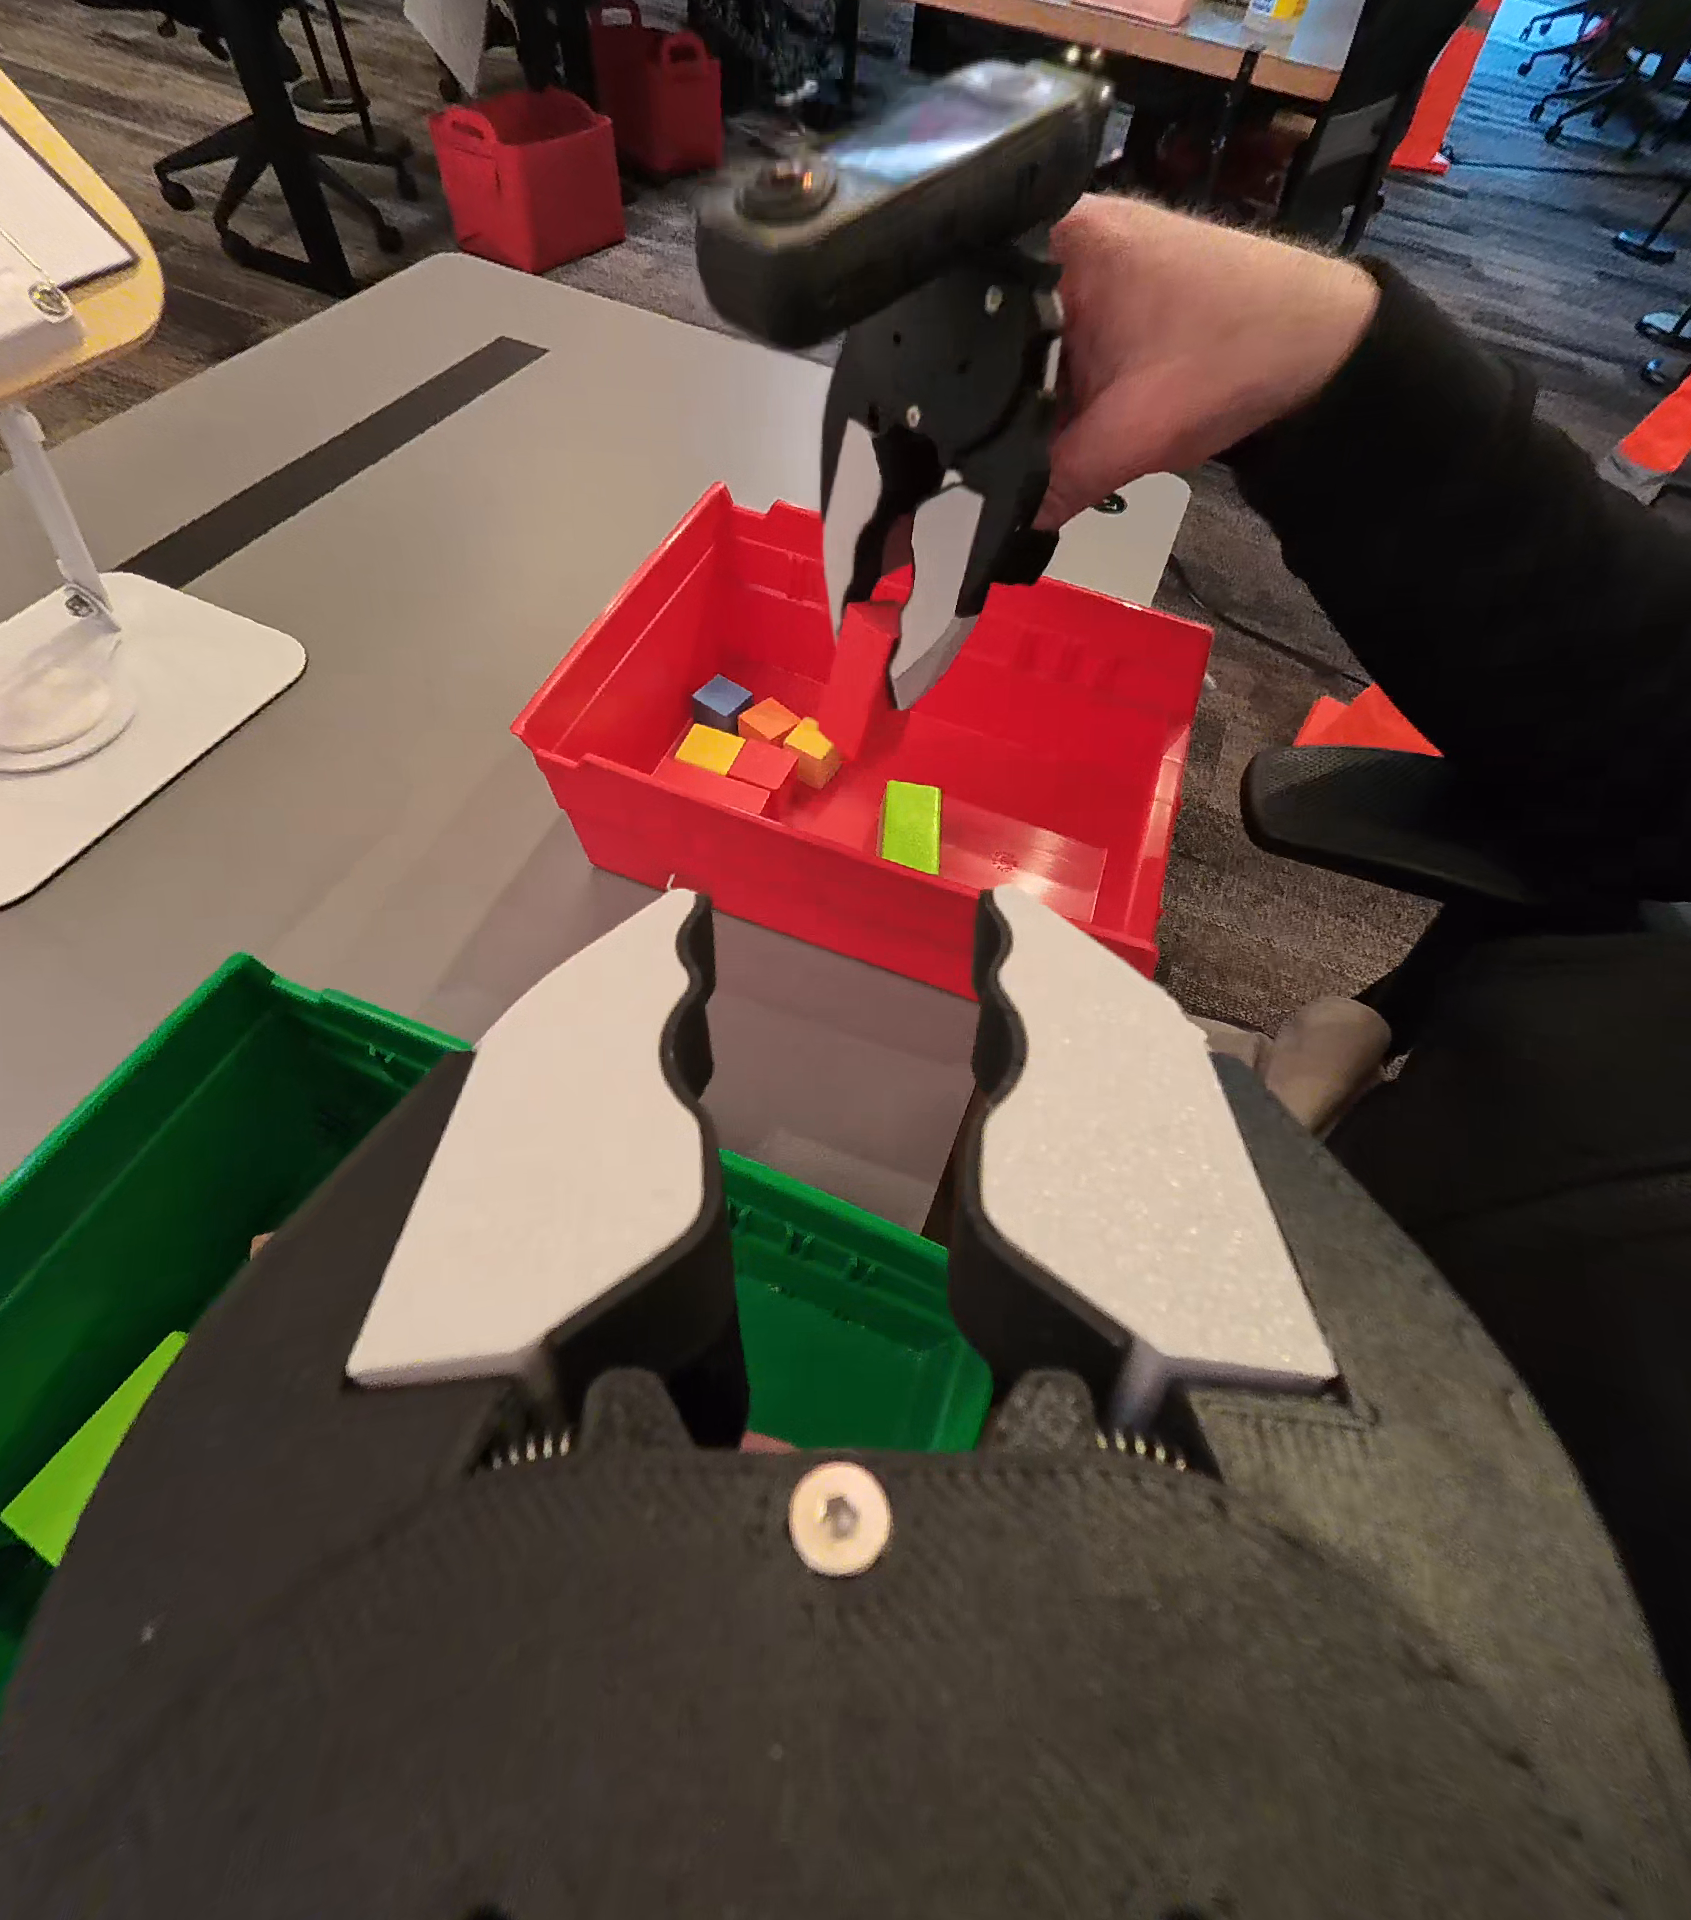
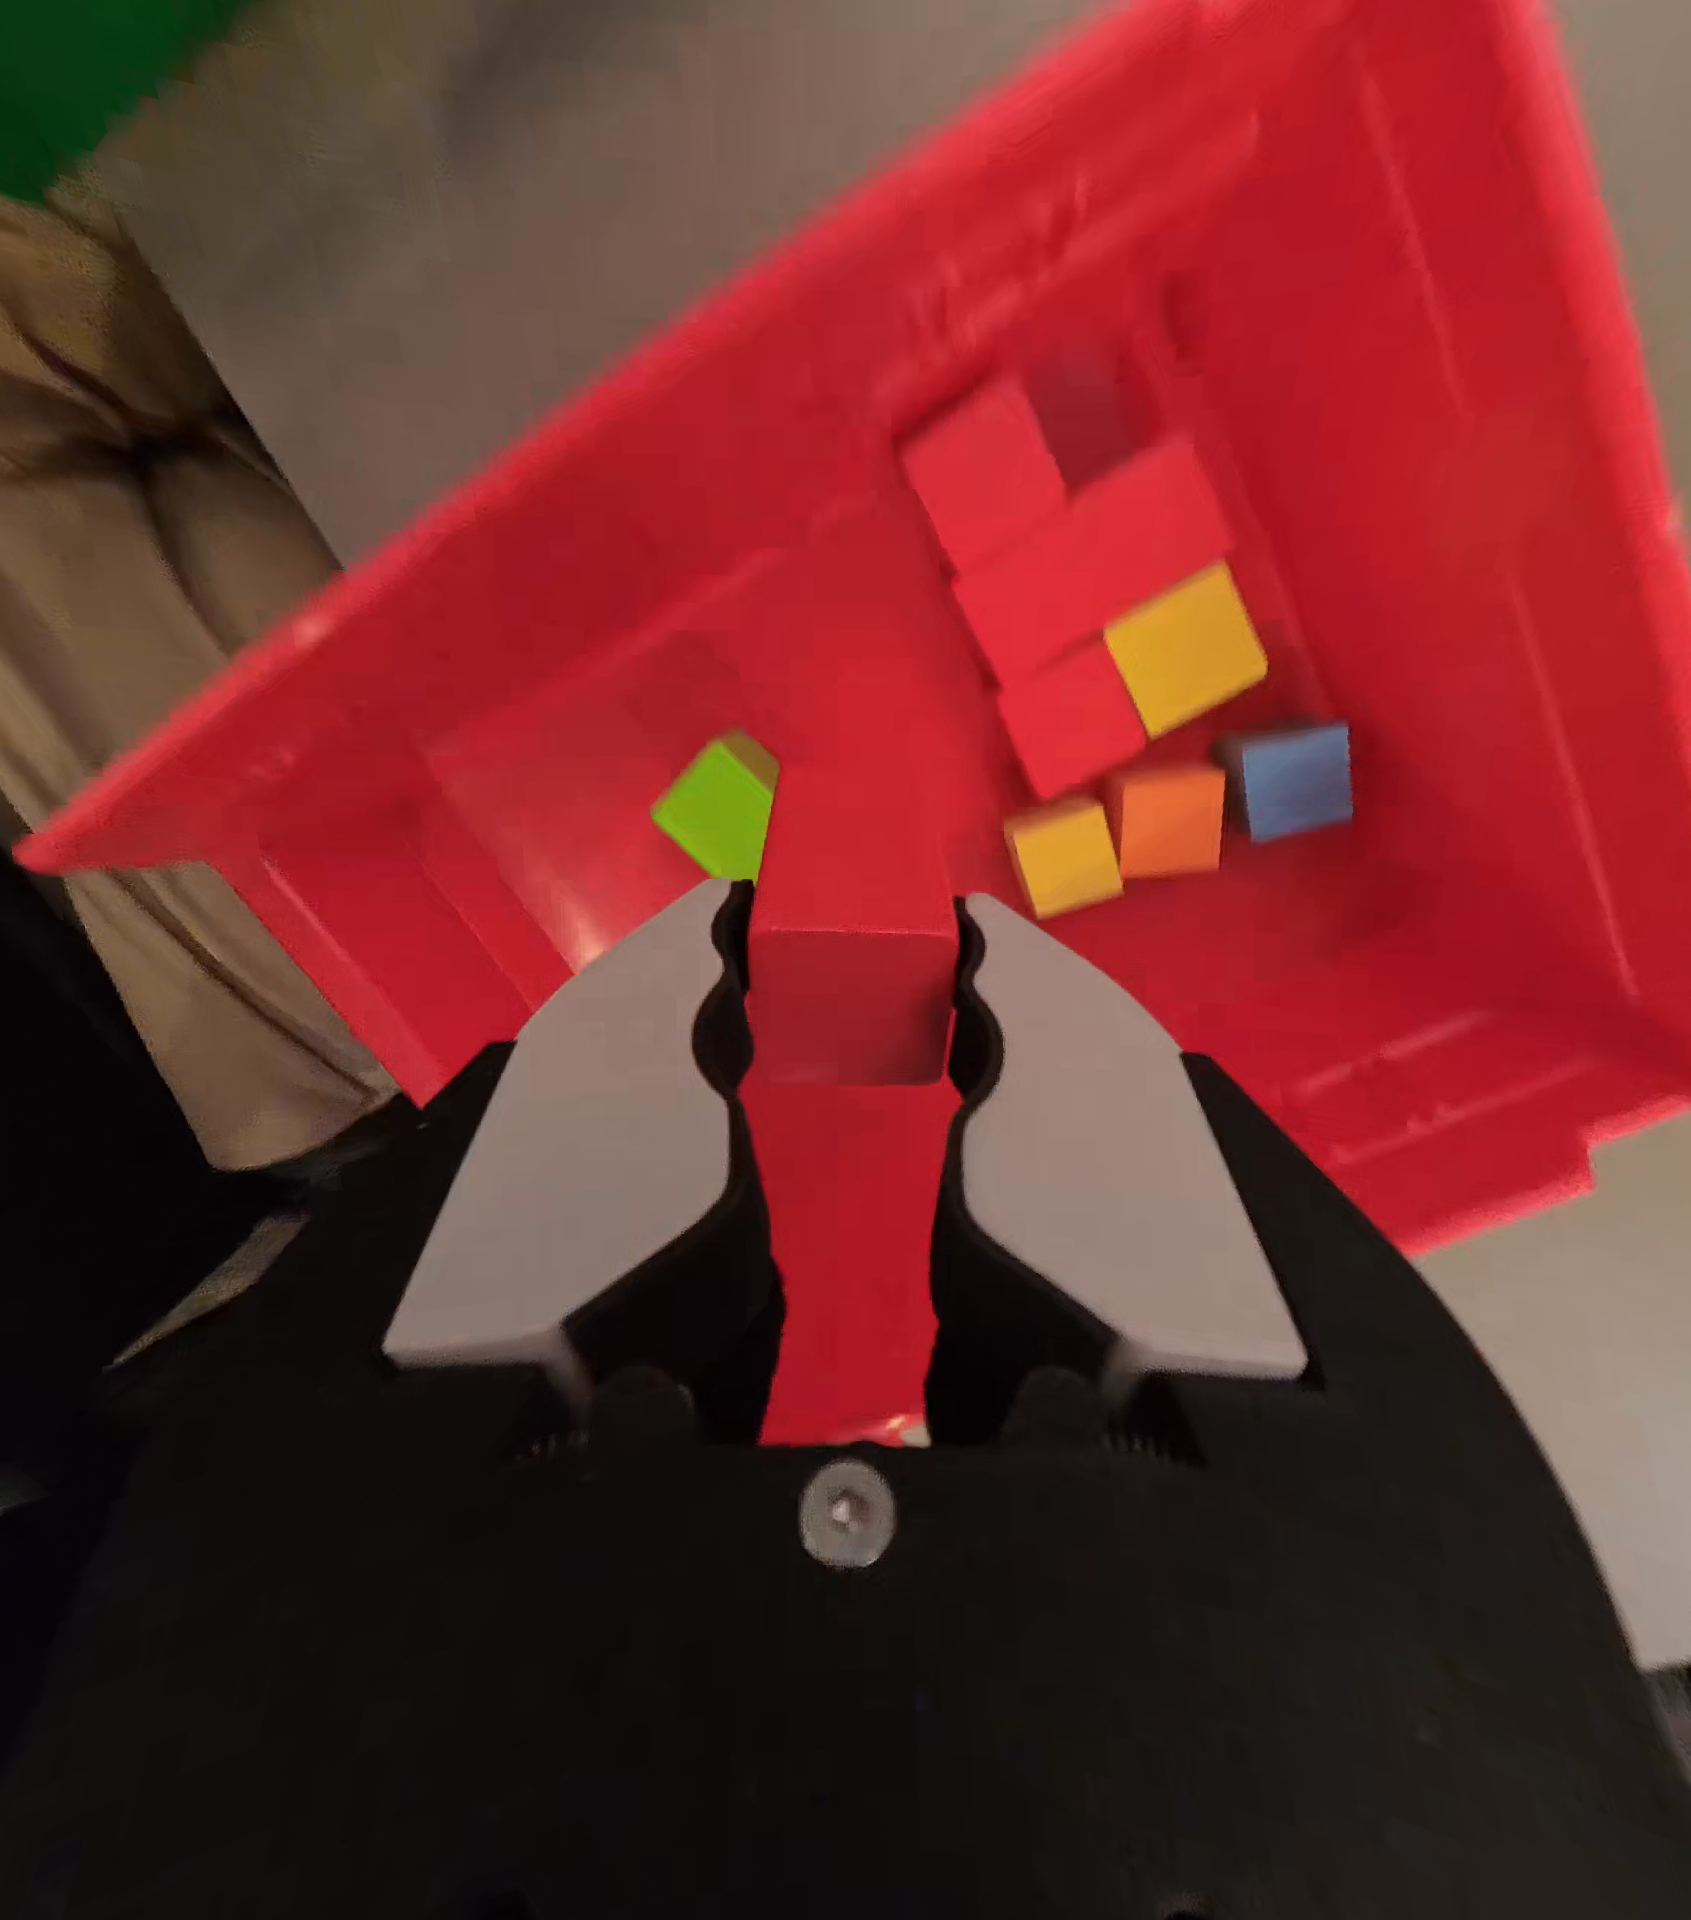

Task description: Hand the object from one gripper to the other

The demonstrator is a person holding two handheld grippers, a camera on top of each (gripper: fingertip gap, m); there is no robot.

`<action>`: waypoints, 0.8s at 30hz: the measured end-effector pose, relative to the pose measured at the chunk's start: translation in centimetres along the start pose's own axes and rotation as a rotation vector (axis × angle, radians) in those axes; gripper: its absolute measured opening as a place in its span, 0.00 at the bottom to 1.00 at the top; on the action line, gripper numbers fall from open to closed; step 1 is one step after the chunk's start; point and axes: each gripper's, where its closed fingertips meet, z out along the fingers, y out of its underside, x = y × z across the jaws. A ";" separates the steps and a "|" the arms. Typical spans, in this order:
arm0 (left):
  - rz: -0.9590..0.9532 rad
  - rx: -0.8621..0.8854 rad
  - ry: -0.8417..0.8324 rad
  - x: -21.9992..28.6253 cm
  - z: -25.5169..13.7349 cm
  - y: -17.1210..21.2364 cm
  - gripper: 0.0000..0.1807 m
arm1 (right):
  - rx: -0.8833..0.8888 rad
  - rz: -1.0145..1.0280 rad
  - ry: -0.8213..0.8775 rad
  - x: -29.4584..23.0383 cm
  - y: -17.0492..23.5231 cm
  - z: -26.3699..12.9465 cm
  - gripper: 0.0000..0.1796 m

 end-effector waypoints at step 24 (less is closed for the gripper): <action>0.006 -0.033 -0.012 -0.2 0.2 0.6 0.26 | -0.362 0.084 0.001 1.6 6.5 4.0 0.20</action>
